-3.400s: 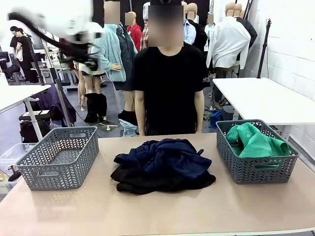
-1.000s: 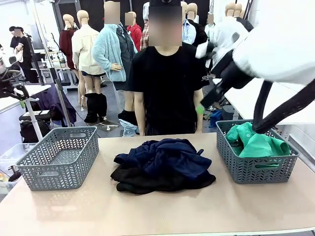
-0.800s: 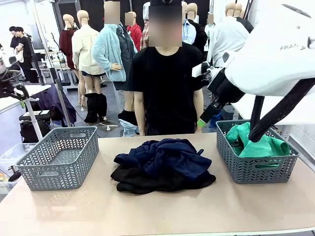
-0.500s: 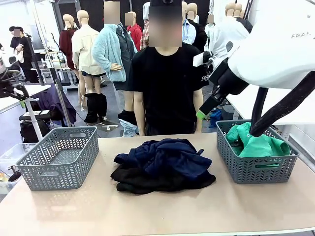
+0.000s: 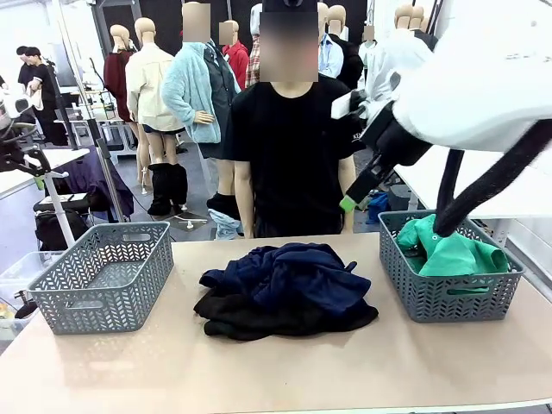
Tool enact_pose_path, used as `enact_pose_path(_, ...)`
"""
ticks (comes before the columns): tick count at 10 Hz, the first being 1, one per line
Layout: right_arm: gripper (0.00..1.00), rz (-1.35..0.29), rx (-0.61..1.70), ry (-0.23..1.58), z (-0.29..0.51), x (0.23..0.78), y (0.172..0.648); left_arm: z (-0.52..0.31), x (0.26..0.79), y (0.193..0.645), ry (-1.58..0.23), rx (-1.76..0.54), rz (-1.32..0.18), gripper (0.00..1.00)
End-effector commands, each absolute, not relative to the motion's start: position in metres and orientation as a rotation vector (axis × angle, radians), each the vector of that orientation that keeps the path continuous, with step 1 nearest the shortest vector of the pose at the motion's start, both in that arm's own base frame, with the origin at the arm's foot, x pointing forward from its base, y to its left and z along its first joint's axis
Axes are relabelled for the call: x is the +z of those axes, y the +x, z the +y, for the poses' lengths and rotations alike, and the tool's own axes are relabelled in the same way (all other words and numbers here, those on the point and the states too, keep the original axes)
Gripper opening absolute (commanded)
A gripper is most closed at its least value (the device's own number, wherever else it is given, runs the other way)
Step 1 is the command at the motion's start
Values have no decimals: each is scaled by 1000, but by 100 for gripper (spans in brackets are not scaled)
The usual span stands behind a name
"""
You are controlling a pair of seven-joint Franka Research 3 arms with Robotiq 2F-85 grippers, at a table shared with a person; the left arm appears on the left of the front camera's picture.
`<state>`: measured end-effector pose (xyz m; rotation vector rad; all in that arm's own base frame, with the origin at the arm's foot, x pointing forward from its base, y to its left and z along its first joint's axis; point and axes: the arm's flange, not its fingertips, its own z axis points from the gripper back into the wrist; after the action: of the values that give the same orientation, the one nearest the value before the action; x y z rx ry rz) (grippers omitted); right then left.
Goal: Sort the tops and bottoms.
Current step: Lift clothes from the center of the table with your right hand.
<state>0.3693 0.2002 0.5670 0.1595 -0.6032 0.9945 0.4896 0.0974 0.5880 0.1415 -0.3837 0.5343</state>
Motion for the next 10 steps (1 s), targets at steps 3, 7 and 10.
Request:
enact_pose_path(3,100,-353,1244,171,267,531,456,97,589,487,161,552,-381,100)
enact_pose_path(7,100,-231,1292,206,323,473,507,97,589,487,161,552,-381,100)
enact_pose_path(10,100,-179,1312,194,337,448,535,97,589,487,161,552,-381,100)
